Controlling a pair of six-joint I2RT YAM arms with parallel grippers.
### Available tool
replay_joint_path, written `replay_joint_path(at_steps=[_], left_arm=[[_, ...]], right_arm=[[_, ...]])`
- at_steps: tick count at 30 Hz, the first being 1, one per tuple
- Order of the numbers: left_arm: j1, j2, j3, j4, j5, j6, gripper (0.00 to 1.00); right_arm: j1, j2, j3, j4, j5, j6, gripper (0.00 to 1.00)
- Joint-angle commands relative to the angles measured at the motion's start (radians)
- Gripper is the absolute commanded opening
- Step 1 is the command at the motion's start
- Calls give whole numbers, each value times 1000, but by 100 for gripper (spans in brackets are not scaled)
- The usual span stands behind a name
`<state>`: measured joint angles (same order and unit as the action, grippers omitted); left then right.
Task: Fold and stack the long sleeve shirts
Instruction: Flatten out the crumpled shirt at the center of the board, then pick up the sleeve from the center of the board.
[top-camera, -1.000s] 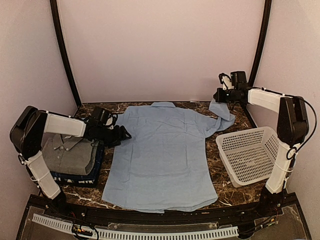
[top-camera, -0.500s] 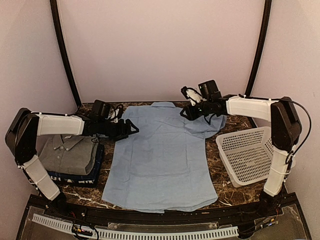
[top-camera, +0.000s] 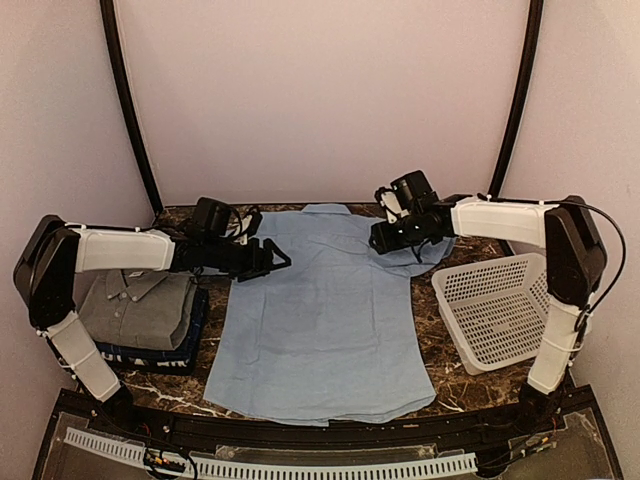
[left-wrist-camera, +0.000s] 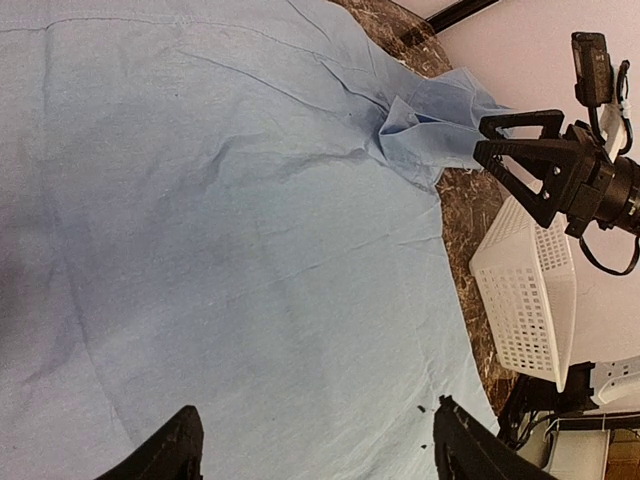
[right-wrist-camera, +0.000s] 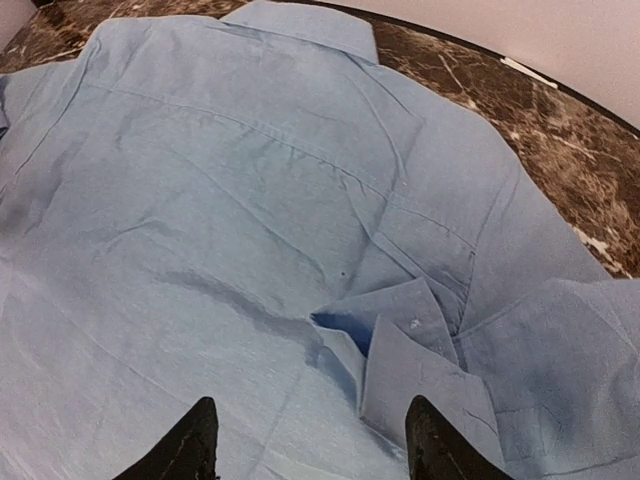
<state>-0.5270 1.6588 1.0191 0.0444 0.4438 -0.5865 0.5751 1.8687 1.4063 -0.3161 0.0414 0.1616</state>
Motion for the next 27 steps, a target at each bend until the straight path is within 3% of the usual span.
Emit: replay_joint_path(at_steps=[1, 8, 11, 17, 27], left_arm=[[-10, 2, 24, 9, 13, 24, 78], [-18, 1, 26, -9, 7, 33, 78], [-19, 4, 22, -12, -3, 26, 78], [-19, 25, 29, -10, -6, -4, 78], [-19, 38, 30, -1, -1, -23, 77]], right_arm=[[0, -82, -45, 18, 139, 72, 63], [5, -141, -54, -89, 224, 208, 72], [14, -192, -147, -40, 91, 305, 74], [83, -193, -262, 21, 21, 430, 73], [107, -138, -342, 130, 112, 548, 71]])
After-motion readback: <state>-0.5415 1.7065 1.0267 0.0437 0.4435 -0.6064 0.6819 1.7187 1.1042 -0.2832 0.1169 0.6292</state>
